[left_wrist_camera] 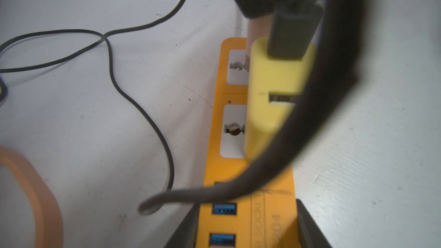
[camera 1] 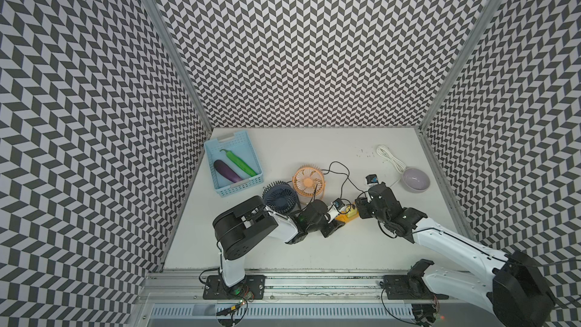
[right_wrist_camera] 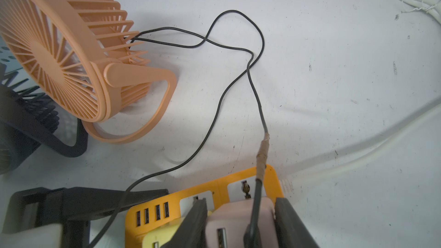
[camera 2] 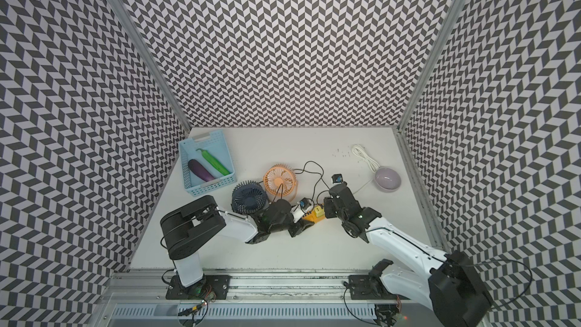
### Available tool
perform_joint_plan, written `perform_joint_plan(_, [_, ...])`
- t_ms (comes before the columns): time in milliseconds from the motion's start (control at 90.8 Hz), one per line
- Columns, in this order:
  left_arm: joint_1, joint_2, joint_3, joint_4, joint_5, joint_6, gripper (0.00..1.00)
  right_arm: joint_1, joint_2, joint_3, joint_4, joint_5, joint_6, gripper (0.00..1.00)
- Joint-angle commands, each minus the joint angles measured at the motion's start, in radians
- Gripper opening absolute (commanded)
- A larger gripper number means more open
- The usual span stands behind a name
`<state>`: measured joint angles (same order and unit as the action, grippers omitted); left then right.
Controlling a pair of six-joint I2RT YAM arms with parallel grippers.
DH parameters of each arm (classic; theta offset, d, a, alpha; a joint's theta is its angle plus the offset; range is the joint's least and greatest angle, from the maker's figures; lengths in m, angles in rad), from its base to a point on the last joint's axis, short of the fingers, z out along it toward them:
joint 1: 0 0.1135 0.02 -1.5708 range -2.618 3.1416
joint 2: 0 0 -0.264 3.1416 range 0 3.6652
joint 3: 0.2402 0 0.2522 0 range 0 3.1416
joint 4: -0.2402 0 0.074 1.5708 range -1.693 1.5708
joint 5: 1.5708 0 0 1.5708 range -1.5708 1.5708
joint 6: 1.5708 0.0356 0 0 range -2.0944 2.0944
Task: Unplug the desk fan from the power strip
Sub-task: Remove the plug from the socket.
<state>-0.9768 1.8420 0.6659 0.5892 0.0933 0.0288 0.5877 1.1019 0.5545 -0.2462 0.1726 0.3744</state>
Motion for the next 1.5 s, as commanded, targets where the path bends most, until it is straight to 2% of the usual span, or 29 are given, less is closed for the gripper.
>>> perform_joint_plan(0, [0.004, 0.025, 0.015, -0.035, -0.022, -0.021, 0.18, -0.085, -0.035, 0.034, 0.067, -0.11, 0.061, 0.21])
perform_joint_plan(198, [0.004, 0.029, 0.018, -0.038, -0.021, -0.02, 0.18, -0.103, -0.035, 0.022, 0.095, -0.185, 0.062, 0.2])
perform_joint_plan(375, [0.004, 0.033, 0.024, -0.043, -0.019, -0.02, 0.18, 0.053, -0.005, 0.048, 0.098, -0.051, 0.04, 0.19])
perform_joint_plan(551, [0.004, 0.04, 0.035, -0.053, -0.019, -0.02, 0.15, 0.103, 0.003, 0.061, 0.094, -0.015, 0.029, 0.19])
perform_joint_plan(650, [0.004, 0.042, 0.035, -0.055, -0.021, -0.02, 0.15, 0.084, -0.008, 0.076, 0.054, 0.058, 0.051, 0.19])
perform_joint_plan(782, [0.004, 0.037, 0.031, -0.056, -0.023, -0.02, 0.15, -0.102, -0.038, 0.05, 0.071, -0.126, 0.075, 0.19])
perform_joint_plan(826, [0.004, 0.036, 0.031, -0.057, -0.024, -0.02, 0.15, -0.127, -0.043, 0.043, 0.083, -0.16, 0.072, 0.19])
perform_joint_plan(925, [0.004, 0.039, 0.035, -0.057, -0.02, -0.018, 0.15, -0.11, -0.026, 0.048, 0.087, -0.207, 0.063, 0.19])
perform_joint_plan(1013, [0.004, 0.043, 0.04, -0.06, -0.02, -0.019, 0.15, 0.03, -0.004, 0.065, 0.088, -0.071, 0.053, 0.19])
perform_joint_plan(1113, [0.004, 0.045, 0.04, -0.062, -0.018, -0.018, 0.15, 0.089, 0.015, 0.078, 0.083, -0.022, 0.049, 0.19])
perform_joint_plan(1245, [0.003, 0.043, 0.039, -0.065, -0.021, -0.017, 0.15, 0.079, -0.014, 0.078, 0.066, 0.05, 0.049, 0.19])
perform_joint_plan(1366, [0.003, 0.042, 0.039, -0.064, -0.024, -0.017, 0.15, 0.038, -0.038, 0.071, 0.07, 0.035, 0.058, 0.19])
perform_joint_plan(1487, [0.003, 0.035, 0.031, -0.06, -0.028, -0.02, 0.15, -0.055, -0.053, 0.065, 0.095, -0.031, 0.073, 0.2])
